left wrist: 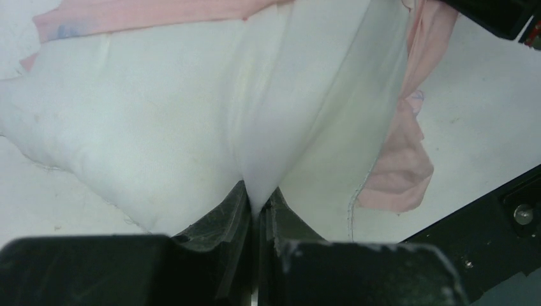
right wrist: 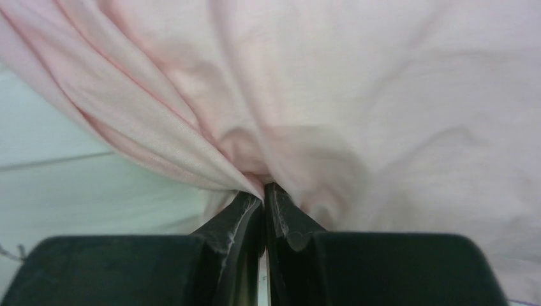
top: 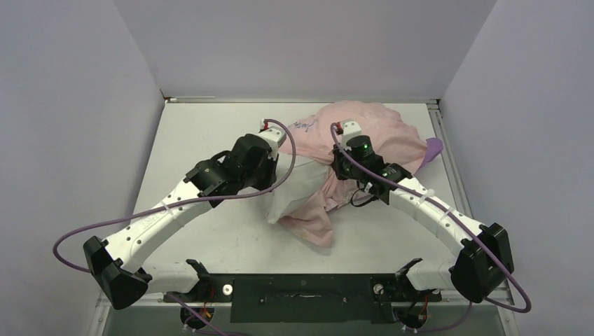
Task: Remove the pillowcase from the pillow
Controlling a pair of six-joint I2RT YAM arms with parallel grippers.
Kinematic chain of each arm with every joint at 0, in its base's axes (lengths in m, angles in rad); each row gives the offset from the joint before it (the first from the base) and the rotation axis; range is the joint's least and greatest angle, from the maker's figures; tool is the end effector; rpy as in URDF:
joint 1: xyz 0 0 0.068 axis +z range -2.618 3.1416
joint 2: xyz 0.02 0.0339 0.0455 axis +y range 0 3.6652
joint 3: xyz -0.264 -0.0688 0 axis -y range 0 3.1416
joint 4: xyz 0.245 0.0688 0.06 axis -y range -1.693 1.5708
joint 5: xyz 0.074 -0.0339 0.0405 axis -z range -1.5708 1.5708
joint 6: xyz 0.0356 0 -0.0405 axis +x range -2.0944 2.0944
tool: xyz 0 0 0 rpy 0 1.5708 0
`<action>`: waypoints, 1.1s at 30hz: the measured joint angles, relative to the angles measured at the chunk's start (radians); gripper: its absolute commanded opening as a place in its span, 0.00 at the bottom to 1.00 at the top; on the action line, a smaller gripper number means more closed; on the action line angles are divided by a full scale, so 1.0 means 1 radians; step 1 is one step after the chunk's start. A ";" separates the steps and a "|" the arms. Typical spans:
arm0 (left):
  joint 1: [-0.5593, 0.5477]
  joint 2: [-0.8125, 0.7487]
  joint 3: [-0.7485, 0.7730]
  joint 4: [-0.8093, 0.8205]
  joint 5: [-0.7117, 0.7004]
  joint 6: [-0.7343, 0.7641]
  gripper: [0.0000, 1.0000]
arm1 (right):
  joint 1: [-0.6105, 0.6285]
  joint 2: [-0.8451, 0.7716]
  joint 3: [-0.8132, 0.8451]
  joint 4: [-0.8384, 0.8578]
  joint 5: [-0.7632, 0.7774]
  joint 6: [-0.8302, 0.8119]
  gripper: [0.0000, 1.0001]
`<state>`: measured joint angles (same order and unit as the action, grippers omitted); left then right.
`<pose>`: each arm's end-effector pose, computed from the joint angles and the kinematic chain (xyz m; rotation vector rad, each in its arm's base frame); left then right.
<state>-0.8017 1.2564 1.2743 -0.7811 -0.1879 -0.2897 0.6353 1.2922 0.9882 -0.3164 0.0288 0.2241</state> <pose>0.1863 -0.1829 0.3536 0.5011 2.2864 -0.3303 0.2326 0.1703 0.2875 -0.4386 2.1838 0.4483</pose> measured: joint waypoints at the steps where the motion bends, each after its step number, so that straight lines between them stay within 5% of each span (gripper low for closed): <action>1: 0.007 -0.007 0.008 -0.001 0.011 0.002 0.00 | -0.029 0.002 0.013 -0.008 0.000 0.005 0.05; 8: 0.101 -0.034 0.098 -0.004 0.136 0.006 0.00 | -0.259 0.016 0.090 -0.043 -0.071 0.069 0.05; 16: 0.188 -0.058 0.132 -0.002 0.311 0.047 0.00 | -0.459 0.014 0.090 -0.043 -0.348 0.150 0.05; 23: 0.161 -0.195 -0.161 0.143 0.521 0.031 0.00 | -0.494 -0.035 -0.074 0.003 -0.480 0.200 0.09; 29: 0.073 -0.212 -0.349 0.212 0.586 -0.056 0.49 | -0.510 -0.135 -0.228 -0.029 -0.500 0.212 0.25; 33: 0.117 -0.224 -0.330 0.220 0.593 -0.074 0.68 | -0.510 -0.209 -0.232 -0.087 -0.488 0.184 0.44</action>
<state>-0.6846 1.0328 0.9447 -0.5613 0.4053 -0.3634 0.1249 1.0832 0.7559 -0.4030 -0.4587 0.4084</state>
